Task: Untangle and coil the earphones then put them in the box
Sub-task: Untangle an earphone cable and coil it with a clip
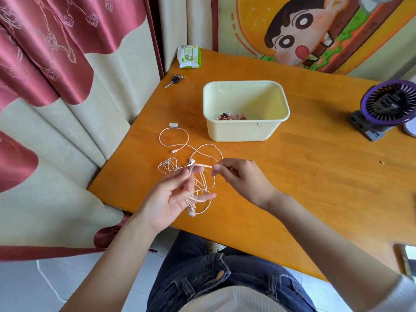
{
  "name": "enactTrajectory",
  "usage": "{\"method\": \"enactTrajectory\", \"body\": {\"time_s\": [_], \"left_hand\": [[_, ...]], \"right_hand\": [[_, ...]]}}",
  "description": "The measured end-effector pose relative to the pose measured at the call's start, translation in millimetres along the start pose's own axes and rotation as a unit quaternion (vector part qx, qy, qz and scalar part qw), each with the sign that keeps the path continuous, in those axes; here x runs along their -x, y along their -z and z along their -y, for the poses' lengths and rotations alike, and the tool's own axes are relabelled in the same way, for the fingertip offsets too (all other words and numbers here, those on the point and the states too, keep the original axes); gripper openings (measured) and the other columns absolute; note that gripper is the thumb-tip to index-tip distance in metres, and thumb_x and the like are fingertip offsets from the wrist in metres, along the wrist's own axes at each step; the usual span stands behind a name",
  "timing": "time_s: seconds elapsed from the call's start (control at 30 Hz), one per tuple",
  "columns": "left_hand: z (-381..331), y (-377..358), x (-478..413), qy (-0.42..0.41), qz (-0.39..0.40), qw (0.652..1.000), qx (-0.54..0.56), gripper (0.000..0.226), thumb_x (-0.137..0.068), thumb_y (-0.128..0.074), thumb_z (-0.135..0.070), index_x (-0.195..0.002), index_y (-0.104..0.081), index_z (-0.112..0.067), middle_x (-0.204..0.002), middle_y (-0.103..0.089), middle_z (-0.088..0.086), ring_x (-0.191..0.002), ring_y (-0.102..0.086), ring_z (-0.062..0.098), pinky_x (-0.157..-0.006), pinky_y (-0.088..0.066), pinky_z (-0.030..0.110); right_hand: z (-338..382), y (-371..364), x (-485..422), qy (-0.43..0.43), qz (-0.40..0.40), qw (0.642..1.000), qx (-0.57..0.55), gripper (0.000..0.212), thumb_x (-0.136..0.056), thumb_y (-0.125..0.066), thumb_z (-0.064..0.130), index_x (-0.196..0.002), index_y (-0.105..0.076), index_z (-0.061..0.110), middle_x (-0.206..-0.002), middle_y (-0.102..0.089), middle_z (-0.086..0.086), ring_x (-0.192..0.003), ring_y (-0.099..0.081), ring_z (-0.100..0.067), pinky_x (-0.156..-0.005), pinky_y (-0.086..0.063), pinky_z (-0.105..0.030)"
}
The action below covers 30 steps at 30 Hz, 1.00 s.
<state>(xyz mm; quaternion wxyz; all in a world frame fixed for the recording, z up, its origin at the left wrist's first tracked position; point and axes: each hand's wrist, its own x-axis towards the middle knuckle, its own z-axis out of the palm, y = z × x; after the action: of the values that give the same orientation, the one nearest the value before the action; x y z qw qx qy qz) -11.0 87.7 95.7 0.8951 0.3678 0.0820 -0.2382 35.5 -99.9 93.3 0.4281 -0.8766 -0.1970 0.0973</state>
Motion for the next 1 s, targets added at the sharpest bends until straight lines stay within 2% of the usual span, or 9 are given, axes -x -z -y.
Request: {"method": "enactTrajectory", "body": {"time_s": [0.07,0.17,0.3,0.4,0.57,0.67,0.8,0.9,1.0], "left_hand": [[-0.8,7.3,-2.6,-0.008,0.034,0.997,0.067,0.028,-0.079,-0.071,-0.021,-0.101,-0.07,-0.005,-0.058,-0.055,-0.004,-0.035,-0.036,0.003,-0.084,-0.051,0.052],[-5.8,10.6,-6.1,-0.004,0.127,0.975,0.181,0.031,-0.098,-0.041,-0.013,-0.119,-0.063,-0.004,-0.077,-0.064,-0.001,-0.051,-0.055,0.007,-0.096,-0.043,0.058],[-12.8,-2.2,-6.4,-0.058,-0.035,0.98,0.189,0.03,-0.088,-0.048,-0.016,-0.095,-0.075,-0.009,-0.071,-0.063,-0.007,-0.05,-0.057,0.001,-0.067,-0.055,0.056],[-13.6,-6.6,-8.0,-0.086,-0.056,0.972,0.211,0.026,-0.075,-0.059,-0.02,-0.092,-0.076,-0.009,-0.073,-0.066,-0.008,-0.058,-0.063,0.0,-0.067,-0.054,0.06],[-10.4,-7.8,-11.7,-0.119,-0.118,0.97,0.178,0.029,-0.087,-0.047,-0.024,-0.096,-0.071,-0.012,-0.083,-0.069,-0.008,-0.08,-0.069,0.005,-0.072,-0.05,0.065],[-8.9,-6.2,-13.9,-0.13,-0.12,0.981,0.083,0.029,-0.086,-0.047,-0.026,-0.088,-0.074,-0.015,-0.088,-0.07,-0.006,-0.101,-0.067,0.012,-0.077,-0.05,0.064],[-4.9,-3.9,-15.1,-0.136,-0.147,0.967,-0.159,0.029,-0.086,-0.049,-0.027,-0.105,-0.064,-0.01,-0.097,-0.072,0.002,-0.11,-0.063,0.019,-0.089,-0.048,0.06],[1.1,-1.6,-12.2,-0.141,-0.123,0.908,-0.374,0.021,-0.094,-0.052,-0.022,-0.104,-0.069,-0.015,-0.102,-0.072,0.003,-0.103,-0.063,0.019,-0.091,-0.049,0.047],[8.7,-2.6,-9.1,-0.116,-0.079,0.833,-0.535,0.023,-0.097,-0.049,-0.015,-0.096,-0.071,-0.02,-0.092,-0.073,-0.003,-0.084,-0.064,0.007,-0.072,-0.048,0.02]], "right_hand": [[1.2,-3.7,-0.5,-0.007,0.007,1.0,-0.007,0.034,-0.094,-0.042,0.044,-0.084,-0.068,0.023,-0.059,-0.056,-0.006,-0.054,-0.048,-0.022,-0.058,-0.042,-0.036],[0.9,-9.3,0.7,-0.011,0.018,1.0,-0.019,0.036,-0.093,-0.04,0.045,-0.089,-0.067,0.021,-0.062,-0.056,-0.008,-0.054,-0.048,-0.022,-0.057,-0.04,-0.032],[-1.9,-18.7,9.4,-0.01,0.036,0.999,-0.026,0.031,-0.096,-0.041,0.037,-0.096,-0.066,0.019,-0.062,-0.055,-0.005,-0.054,-0.047,-0.02,-0.056,-0.04,-0.033],[-1.8,-23.8,17.6,-0.015,0.058,0.998,-0.032,0.028,-0.099,-0.04,0.032,-0.096,-0.065,0.021,-0.062,-0.054,-0.01,-0.049,-0.04,-0.016,-0.054,-0.038,-0.033],[2.4,-24.4,24.1,-0.005,0.061,0.998,-0.02,0.026,-0.1,-0.04,0.029,-0.1,-0.065,0.022,-0.058,-0.052,-0.002,-0.051,-0.047,-0.022,-0.054,-0.04,-0.036],[1.1,-22.2,26.5,-0.003,0.084,0.996,0.006,0.025,-0.099,-0.042,0.028,-0.103,-0.066,0.02,-0.057,-0.049,0.012,-0.051,-0.048,-0.01,-0.054,-0.039,-0.024],[1.1,-19.2,30.3,0.004,0.126,0.991,0.051,0.026,-0.099,-0.043,0.033,-0.104,-0.066,0.024,-0.06,-0.053,0.013,-0.054,-0.051,0.002,-0.052,-0.033,-0.011],[3.8,-14.5,31.1,0.024,0.139,0.986,0.094,0.025,-0.098,-0.044,0.036,-0.099,-0.067,0.027,-0.057,-0.052,0.016,-0.055,-0.052,0.005,-0.052,-0.031,-0.009],[6.7,-6.8,28.4,0.041,0.118,0.987,0.101,0.021,-0.096,-0.049,0.035,-0.091,-0.068,0.029,-0.052,-0.048,0.017,-0.052,-0.051,-0.004,-0.052,-0.031,-0.011]]}}
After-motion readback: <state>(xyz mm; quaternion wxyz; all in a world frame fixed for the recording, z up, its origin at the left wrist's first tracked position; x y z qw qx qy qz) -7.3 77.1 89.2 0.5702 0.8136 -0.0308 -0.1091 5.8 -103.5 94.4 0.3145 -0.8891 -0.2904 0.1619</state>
